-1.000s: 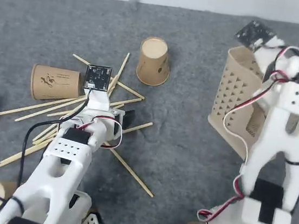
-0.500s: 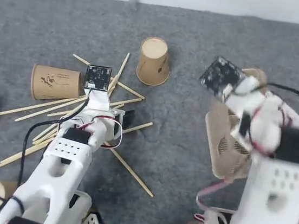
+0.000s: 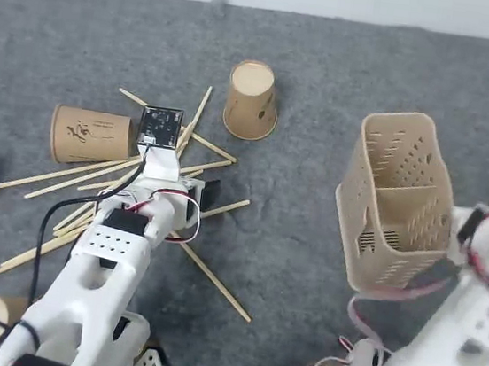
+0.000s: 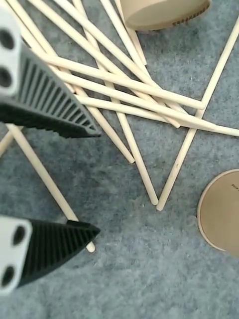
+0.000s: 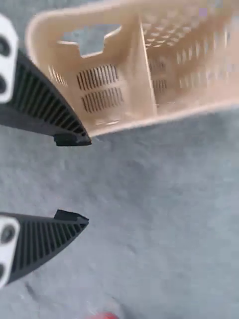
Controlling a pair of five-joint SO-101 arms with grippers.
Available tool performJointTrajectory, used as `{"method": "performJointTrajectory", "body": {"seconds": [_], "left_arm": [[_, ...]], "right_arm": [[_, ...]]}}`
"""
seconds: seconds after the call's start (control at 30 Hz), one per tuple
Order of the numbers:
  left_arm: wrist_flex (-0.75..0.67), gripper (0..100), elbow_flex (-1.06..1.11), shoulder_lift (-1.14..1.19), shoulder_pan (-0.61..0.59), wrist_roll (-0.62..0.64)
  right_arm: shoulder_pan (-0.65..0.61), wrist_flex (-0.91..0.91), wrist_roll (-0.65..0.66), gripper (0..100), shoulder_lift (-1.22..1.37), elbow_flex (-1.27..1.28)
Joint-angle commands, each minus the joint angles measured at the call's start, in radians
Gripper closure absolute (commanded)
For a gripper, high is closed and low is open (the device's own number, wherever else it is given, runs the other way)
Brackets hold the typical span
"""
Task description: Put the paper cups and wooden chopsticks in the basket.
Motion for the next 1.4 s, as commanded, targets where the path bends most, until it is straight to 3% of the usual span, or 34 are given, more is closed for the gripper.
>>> {"method": "performJointTrajectory", "body": {"seconds": [0.0, 0.23, 0.53, 0.6, 0.7, 0.77, 1.03, 1.23, 1.37], "left_arm": [[-0.017, 74, -0.035, -0.002, 0.002, -0.011], [-0.015, 74, -0.035, -0.002, 0.000, -0.011], [-0.015, 74, -0.035, -0.002, 0.003, -0.011], [-0.015, 74, -0.035, -0.002, 0.003, -0.011], [-0.015, 74, -0.035, -0.002, 0.002, -0.011], [-0.015, 74, -0.035, -0.002, 0.000, -0.011], [-0.015, 74, -0.028, -0.002, 0.002, -0.011], [-0.015, 74, -0.028, -0.002, 0.003, -0.011], [-0.015, 74, -0.028, -0.002, 0.003, -0.012]], "right_arm": [[-0.015, 0.039, -0.095, 77.5, 0.058, 0.057], [-0.140, 0.038, -0.210, 77.7, 0.093, 0.083], [-0.142, -0.039, -0.241, 77.9, 0.102, 0.267], [-0.139, -0.062, -0.241, 80.9, 0.102, 0.290], [-0.139, -0.096, -0.238, 93.4, 0.102, 0.290], [-0.137, -0.127, -0.204, 99.7, 0.101, 0.288], [-0.124, -0.389, 0.037, 99.1, 0.117, 0.256], [-0.170, -0.421, 0.361, 98.9, 0.335, 0.091], [-0.130, -0.415, 0.287, 91.2, 0.495, -0.087]]}}
